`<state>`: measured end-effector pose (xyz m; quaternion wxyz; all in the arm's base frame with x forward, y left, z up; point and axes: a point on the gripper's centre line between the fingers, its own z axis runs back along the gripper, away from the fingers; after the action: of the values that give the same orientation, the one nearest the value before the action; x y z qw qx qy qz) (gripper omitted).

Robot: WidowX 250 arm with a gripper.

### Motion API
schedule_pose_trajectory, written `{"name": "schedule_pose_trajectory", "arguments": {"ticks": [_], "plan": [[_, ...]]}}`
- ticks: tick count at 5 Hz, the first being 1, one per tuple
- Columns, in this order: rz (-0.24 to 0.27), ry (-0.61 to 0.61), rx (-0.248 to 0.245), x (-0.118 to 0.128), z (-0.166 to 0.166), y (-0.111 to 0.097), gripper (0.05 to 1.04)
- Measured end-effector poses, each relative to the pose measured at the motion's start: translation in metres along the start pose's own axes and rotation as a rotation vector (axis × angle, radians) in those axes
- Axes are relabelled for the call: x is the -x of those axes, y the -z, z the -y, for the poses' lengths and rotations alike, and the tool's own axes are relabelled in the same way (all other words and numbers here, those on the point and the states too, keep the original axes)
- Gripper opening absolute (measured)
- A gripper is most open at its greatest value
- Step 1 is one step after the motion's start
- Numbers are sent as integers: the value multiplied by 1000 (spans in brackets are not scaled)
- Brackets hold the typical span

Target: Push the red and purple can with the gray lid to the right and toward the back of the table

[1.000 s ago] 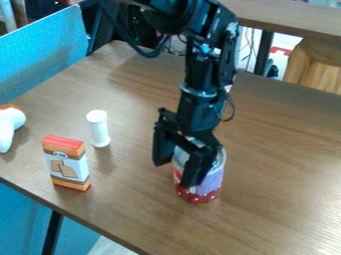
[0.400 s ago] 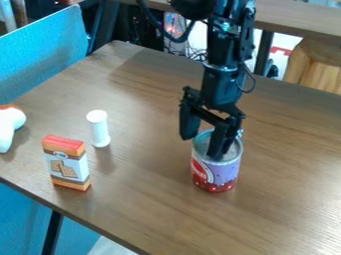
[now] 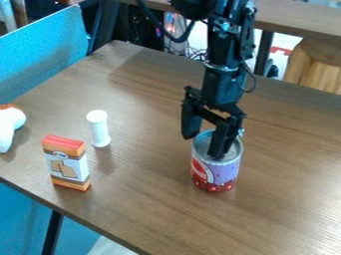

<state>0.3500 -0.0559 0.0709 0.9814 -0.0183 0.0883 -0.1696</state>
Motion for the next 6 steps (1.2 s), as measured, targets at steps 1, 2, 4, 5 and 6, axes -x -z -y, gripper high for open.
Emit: {"name": "schedule_pose_trajectory", "arguments": {"ticks": [1,2,4,5,6], "plan": [[63,18,0,1,2,-12,1001],[123,29,8,6,6,-22,1001],[175,-23,-67,42,-2,-40,1001],[155,-100,-155,72,-16,-48,1001],[151,-173,-153,94,-41,-54,1001]]}}
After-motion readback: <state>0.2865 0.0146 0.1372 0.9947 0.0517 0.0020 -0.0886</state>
